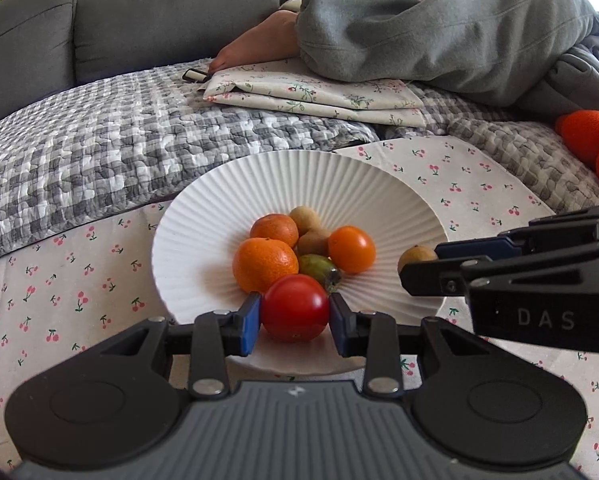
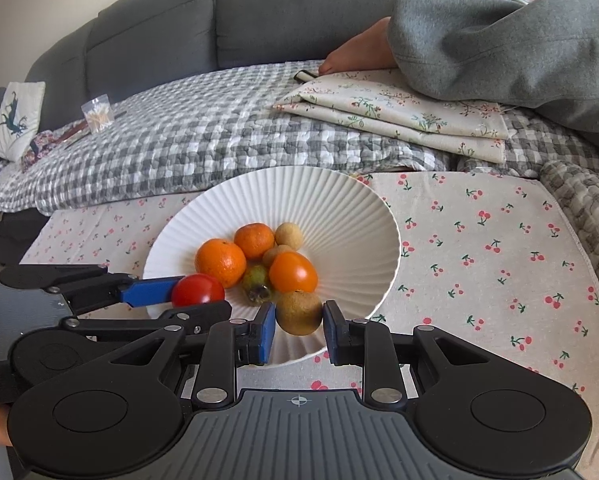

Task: Organize fruits
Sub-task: 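Carry tomato and kiwi into the white bowl and open both tools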

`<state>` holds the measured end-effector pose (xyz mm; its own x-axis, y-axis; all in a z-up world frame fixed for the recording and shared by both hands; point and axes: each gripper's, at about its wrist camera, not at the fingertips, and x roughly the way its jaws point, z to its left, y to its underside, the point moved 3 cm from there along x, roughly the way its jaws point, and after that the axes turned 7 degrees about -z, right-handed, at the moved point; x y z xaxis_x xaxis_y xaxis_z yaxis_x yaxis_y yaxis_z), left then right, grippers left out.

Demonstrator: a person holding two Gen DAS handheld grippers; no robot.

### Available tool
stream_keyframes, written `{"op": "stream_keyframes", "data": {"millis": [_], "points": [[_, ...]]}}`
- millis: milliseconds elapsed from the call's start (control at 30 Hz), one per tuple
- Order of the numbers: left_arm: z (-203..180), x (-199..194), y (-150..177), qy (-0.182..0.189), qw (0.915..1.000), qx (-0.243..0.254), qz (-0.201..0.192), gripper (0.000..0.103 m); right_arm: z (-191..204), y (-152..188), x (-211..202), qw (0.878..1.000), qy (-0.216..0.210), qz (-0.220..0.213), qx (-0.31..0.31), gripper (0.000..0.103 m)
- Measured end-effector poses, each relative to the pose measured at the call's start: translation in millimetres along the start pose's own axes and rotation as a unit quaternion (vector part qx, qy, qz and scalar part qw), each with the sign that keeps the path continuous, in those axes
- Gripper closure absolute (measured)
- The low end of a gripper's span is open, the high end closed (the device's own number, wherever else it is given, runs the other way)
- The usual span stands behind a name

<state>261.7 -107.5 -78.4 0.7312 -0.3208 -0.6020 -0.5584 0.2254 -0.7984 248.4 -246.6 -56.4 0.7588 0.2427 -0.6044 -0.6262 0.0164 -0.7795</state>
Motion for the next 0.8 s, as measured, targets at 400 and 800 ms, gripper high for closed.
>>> {"op": "stream_keyframes", "data": {"millis": [400, 800], "points": [[2, -5, 1, 0.003, 1.0000, -0.003, -0.002, 0.057, -9, 0, 0, 0.999, -0.008, -0.006, 0.033, 0.075], [32, -31, -4, -0.016, 0.9987, -0.047, -0.013, 0.050, -22, -14, -27, 0.997, -0.008, -0.035, 0.064, 0.074]]}}
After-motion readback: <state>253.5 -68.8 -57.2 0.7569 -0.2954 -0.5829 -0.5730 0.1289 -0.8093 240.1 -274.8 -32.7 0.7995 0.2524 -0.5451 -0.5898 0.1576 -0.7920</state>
